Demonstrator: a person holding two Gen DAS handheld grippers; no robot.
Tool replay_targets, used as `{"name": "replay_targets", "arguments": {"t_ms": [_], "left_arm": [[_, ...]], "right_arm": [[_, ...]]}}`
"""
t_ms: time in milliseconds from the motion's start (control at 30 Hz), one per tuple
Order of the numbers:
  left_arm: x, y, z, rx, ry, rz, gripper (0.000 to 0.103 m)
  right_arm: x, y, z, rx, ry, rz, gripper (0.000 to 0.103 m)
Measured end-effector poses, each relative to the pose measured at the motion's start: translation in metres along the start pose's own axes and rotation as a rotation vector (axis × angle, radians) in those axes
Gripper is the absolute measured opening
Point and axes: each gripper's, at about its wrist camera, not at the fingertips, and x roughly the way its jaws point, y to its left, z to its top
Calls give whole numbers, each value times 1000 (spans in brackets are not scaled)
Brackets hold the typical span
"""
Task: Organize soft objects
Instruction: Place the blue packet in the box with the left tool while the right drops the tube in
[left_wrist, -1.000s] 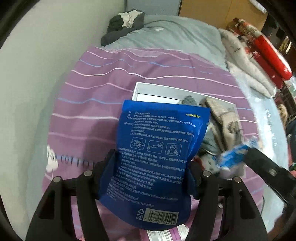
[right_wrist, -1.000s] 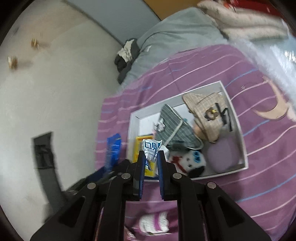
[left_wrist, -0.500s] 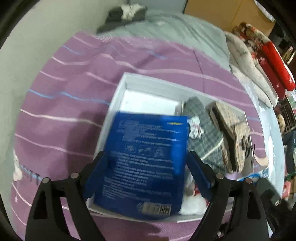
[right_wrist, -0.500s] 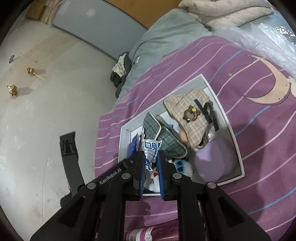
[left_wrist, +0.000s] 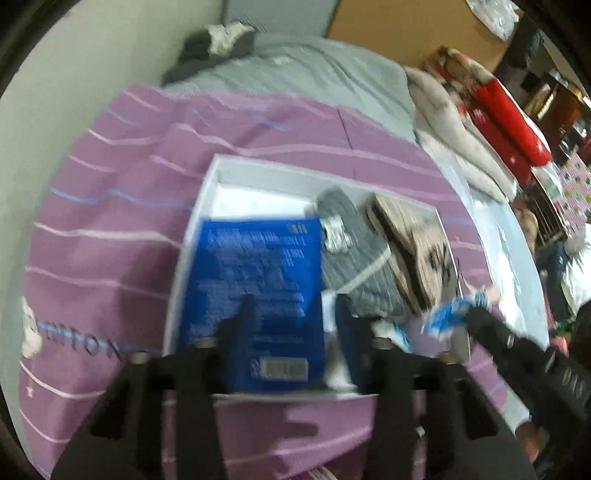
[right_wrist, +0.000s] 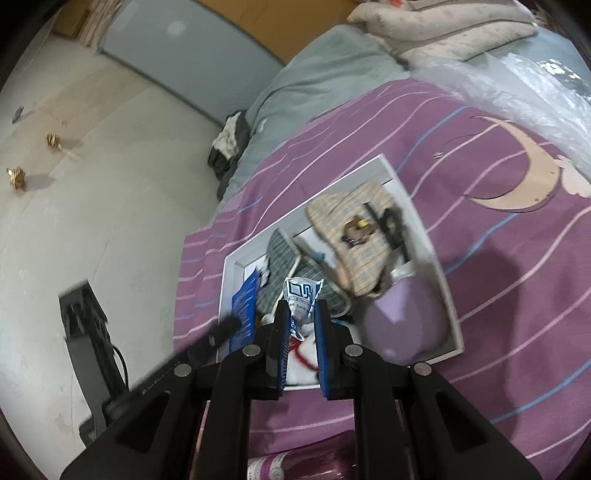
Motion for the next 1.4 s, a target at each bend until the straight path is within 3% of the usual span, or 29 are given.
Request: {"name": "replay_targets", "arguments": {"t_ms": [67,267,500,533,567,633,933,1200,1400], "left_arm": [[4,-2,-5,8,12,-15,31],[24,-3,-9,3,62,35,31],[17,-4,-13,10,39,29,31],[17,-4,-13,14,40,28,32],[15,-3,-14,17,45,28,33],[14,-4,-15,17,51,34,33],[-4,-6,-19,-13,55,27,33],[-21,-13,-24,-23,96,-14,33],[-39,-14,-34,-34,127,-3,33]], "right_arm": [[-3,-9,2,16,-19,-2,12],[-5,-28,5,56,-40,32,12],[12,-18,2,-6,16,-72,15],[12,-16,1,-18,15,-90,27],[12,-13,0,-33,7,-113,46],[8,-7,-1,-62,-19,-137,64],[-14,4,-2,-98,-53,-131,65],[-17,13,-10,-116,7,-176,65],[-17,32,-20,-143,57,-176,65]]}}
